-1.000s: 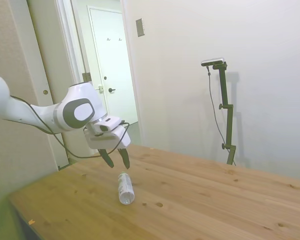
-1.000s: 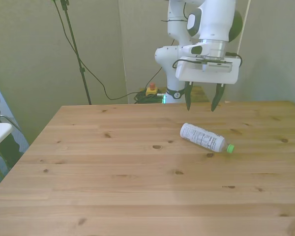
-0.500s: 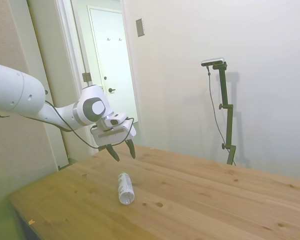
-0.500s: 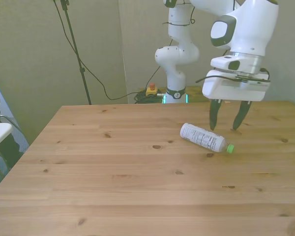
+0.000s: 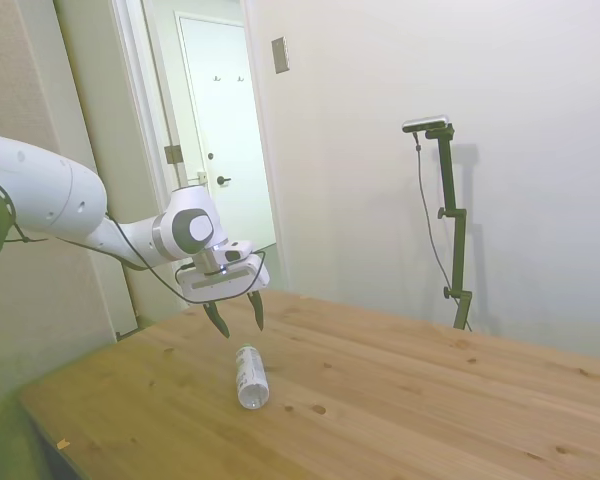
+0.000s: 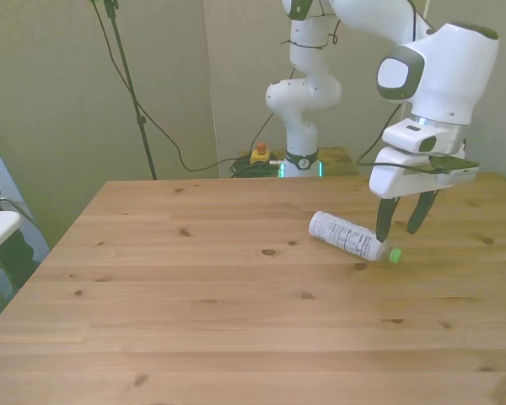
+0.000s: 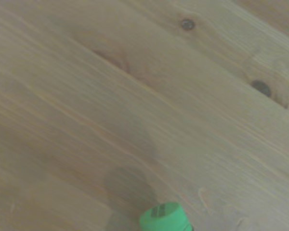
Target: Stand the water bottle
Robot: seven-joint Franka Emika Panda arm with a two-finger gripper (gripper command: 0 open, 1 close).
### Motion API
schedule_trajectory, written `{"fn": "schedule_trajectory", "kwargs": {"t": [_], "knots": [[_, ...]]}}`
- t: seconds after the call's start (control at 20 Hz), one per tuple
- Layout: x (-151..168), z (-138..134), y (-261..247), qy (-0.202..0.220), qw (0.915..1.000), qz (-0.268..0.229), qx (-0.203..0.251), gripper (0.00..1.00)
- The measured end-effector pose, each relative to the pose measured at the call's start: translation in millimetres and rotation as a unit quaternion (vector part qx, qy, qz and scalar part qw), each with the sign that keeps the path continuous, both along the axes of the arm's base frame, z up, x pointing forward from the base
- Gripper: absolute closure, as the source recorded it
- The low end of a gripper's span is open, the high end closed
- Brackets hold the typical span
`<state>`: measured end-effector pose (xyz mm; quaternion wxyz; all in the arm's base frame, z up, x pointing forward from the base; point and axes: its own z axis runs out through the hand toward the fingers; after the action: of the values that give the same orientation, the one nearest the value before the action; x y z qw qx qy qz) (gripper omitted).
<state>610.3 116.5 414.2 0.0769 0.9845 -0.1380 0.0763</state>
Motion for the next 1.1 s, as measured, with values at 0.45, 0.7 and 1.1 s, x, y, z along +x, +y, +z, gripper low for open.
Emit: {"fn": "schedule_trajectory", "kwargs": {"t": [0.45,0.7,1.1], "knots": [[8.6,-27.0,-4.3,0.024,0.9994,0.026,-0.006,0.00],[13.6,-45.7,-1.7,0.037,0.9988,0.030,-0.011,0.00],[14.6,-55.1,-1.5,0.043,0.9985,0.031,-0.016,1.00]]}}
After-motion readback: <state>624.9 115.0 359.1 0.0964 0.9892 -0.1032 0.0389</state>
